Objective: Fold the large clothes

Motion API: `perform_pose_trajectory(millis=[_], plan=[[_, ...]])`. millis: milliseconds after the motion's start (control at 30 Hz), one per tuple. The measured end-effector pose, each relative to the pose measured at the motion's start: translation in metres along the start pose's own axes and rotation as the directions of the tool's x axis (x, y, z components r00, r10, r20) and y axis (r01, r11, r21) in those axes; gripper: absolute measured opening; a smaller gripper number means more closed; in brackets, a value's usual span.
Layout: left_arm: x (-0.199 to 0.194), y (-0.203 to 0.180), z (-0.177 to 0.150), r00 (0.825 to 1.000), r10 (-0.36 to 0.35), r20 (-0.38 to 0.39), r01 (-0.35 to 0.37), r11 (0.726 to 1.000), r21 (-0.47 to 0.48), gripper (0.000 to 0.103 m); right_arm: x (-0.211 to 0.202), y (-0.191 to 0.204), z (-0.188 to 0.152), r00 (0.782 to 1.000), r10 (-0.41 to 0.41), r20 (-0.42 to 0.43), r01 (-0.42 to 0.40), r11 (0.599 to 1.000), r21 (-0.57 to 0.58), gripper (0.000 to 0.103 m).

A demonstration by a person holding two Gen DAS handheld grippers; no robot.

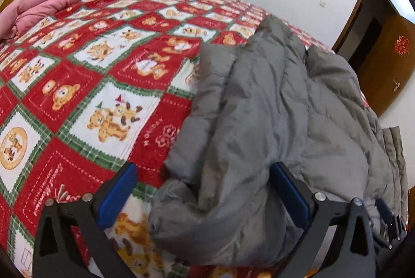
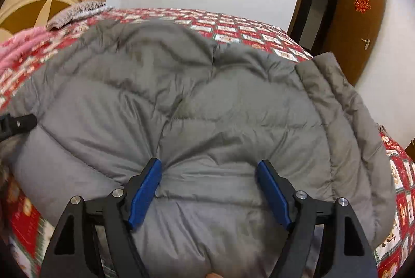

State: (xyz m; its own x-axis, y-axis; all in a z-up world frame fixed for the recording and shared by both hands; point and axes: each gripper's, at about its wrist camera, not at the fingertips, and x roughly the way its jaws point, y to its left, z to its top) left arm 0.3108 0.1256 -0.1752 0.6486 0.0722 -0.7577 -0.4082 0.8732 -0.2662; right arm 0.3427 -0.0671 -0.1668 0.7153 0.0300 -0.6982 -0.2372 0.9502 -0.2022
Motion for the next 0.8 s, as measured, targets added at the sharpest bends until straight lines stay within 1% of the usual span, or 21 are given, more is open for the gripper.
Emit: perform_pose_trajectory(millis=[67, 100, 133, 167, 200, 233, 267, 300, 333, 367, 433, 500, 533, 633, 733, 767, 800], plan=[[0.005, -0.001, 0.003, 1.0, -0.025, -0.01, 0.025, 1.0, -0.008, 0.103, 0.005, 0.004, 0.001, 1.0, -0.012, -0.019, 0.011, 1.0, -0.015, 0.076], [0.008, -0.002, 0.005, 0.999, -0.039, -0.007, 0.039, 0.999, -0.008, 0.1, 0.007, 0.006, 0.001, 1.0, -0.017, -0.021, 0.016, 1.0, -0.02, 0.076], [0.008, -0.002, 0.006, 0.999, -0.05, -0.004, 0.05, 0.999, -0.006, 0.095, 0.009, 0.008, 0.001, 0.999, -0.023, -0.023, 0.022, 0.999, -0.026, 0.076], [0.008, -0.004, 0.006, 0.997, -0.076, -0.001, 0.076, 0.997, -0.003, 0.078, 0.008, 0.009, 0.001, 0.999, -0.027, -0.023, 0.026, 0.999, -0.029, 0.076], [0.007, -0.006, 0.007, 0.993, -0.121, 0.003, 0.121, 0.993, 0.011, 0.051, 0.007, 0.01, 0.0, 0.999, -0.032, -0.022, 0.031, 0.999, -0.034, 0.076], [0.007, -0.009, 0.007, 0.979, -0.203, -0.016, 0.203, 0.979, 0.023, 0.034, 0.007, 0.01, 0.0, 0.999, -0.032, -0.021, 0.032, 0.999, -0.034, 0.076], [0.005, -0.011, 0.005, 0.972, -0.233, -0.022, 0.233, 0.972, 0.03, 0.022, 0.006, 0.009, -0.001, 0.999, -0.032, -0.02, 0.031, 0.999, -0.032, 0.076], [-0.001, -0.016, 0.003, 0.976, -0.216, 0.001, 0.215, 0.975, 0.06, 0.016, 0.006, 0.008, -0.001, 0.999, -0.032, -0.021, 0.031, 0.999, -0.033, 0.076], [-0.004, -0.018, 0.002, 0.978, -0.208, 0.017, 0.206, 0.976, 0.071, 0.014, 0.005, 0.009, -0.001, 0.999, -0.033, -0.022, 0.033, 0.999, -0.032, 0.076], [-0.012, -0.015, 0.002, 0.976, -0.216, 0.038, 0.214, 0.975, 0.066, 0.012, 0.004, 0.011, -0.002, 0.999, -0.038, -0.023, 0.037, 0.999, -0.031, 0.076], [-0.024, -0.006, 0.005, 0.969, -0.238, 0.067, 0.236, 0.971, 0.038, 0.012, 0.001, 0.015, -0.003, 0.999, -0.043, -0.019, 0.042, 0.998, -0.039, 0.076], [-0.041, 0.012, 0.01, 0.959, -0.266, 0.094, 0.266, 0.964, 0.016, 0.012, -0.006, 0.024, -0.007, 0.999, -0.031, -0.008, 0.031, 0.998, -0.06, 0.076], [-0.046, 0.017, 0.011, 0.96, -0.263, 0.099, 0.262, 0.965, 0.02, 0.012, -0.01, 0.027, -0.008, 1.0, -0.015, -0.005, 0.014, 0.997, -0.071, 0.076], [-0.068, 0.039, 0.013, 0.967, -0.219, 0.128, 0.216, 0.976, 0.032, 0.011, -0.027, 0.047, -0.013, 0.997, 0.082, -0.005, -0.082, 0.99, -0.114, 0.076], [-0.092, 0.061, 0.018, 0.977, -0.143, 0.156, 0.138, 0.99, 0.041, 0.011, -0.056, 0.062, -0.016, 0.974, 0.228, -0.011, -0.227, 0.962, -0.149, 0.076], [-0.101, 0.067, 0.022, 0.981, -0.101, 0.169, 0.092, 0.994, 0.056, 0.011, -0.065, 0.063, -0.016, 0.969, 0.247, -0.004, -0.245, 0.959, -0.146, 0.076], [-0.106, 0.07, 0.024, 0.98, -0.085, 0.182, 0.073, 0.995, 0.071, 0.011, -0.075, 0.059, -0.016, 0.966, 0.256, 0.023, -0.251, 0.958, -0.135, 0.076]])
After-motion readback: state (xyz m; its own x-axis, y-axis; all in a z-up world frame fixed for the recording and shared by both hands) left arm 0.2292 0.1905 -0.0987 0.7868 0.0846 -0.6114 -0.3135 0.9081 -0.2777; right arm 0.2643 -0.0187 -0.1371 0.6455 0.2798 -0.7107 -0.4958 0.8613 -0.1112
